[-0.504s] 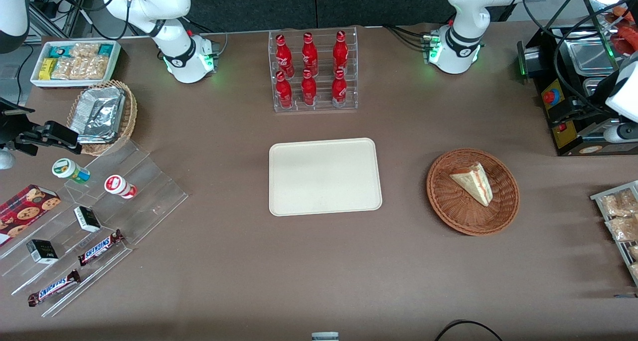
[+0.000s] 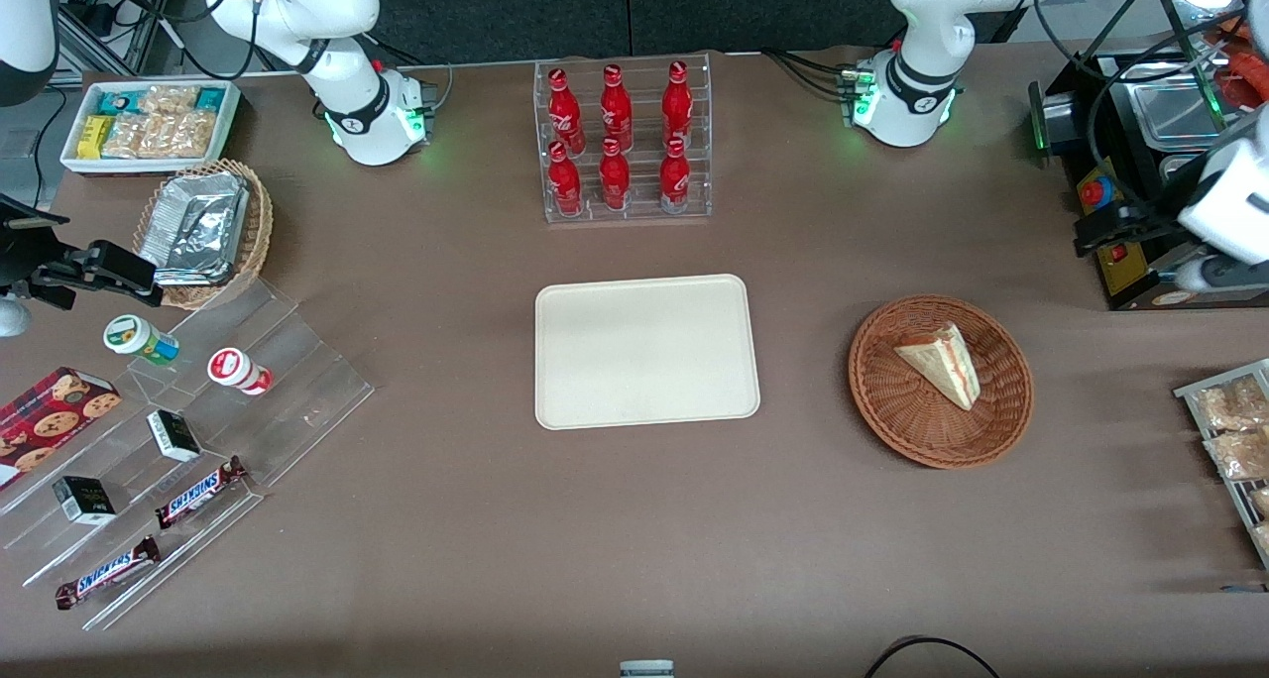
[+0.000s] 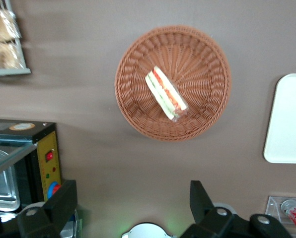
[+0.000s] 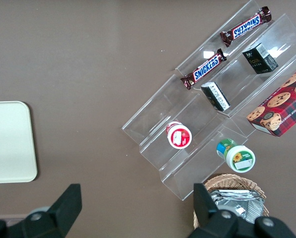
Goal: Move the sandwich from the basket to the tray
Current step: 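Move the left gripper over the wicker basket toward the sandwich, then lower the left gripper and close it on the wrapped sandwich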
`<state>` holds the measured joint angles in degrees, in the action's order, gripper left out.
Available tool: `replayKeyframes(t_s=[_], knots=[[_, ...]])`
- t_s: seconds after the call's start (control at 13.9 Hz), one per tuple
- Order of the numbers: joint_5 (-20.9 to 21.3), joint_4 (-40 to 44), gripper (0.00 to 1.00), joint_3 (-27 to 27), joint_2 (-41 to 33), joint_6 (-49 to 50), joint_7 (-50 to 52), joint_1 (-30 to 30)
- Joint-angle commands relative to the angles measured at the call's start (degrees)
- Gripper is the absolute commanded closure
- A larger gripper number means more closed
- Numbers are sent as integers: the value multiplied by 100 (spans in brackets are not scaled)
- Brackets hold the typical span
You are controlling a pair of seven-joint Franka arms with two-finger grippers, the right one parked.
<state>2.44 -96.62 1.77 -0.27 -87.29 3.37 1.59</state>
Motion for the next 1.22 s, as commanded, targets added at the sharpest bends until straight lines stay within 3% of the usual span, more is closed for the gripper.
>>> replayKeyframes(t_s=[0.0, 0.14, 0.72, 1.15], knots=[[-60, -987, 0, -54, -236, -690, 23, -63], [-60, -1471, 0, -45, -263, -1156, 154, -71], [-51, -3107, 0, 429, -175, -3739, 3025, -71], [-25, -3266, 0, 465, 378, -4778, 4372, -71]])
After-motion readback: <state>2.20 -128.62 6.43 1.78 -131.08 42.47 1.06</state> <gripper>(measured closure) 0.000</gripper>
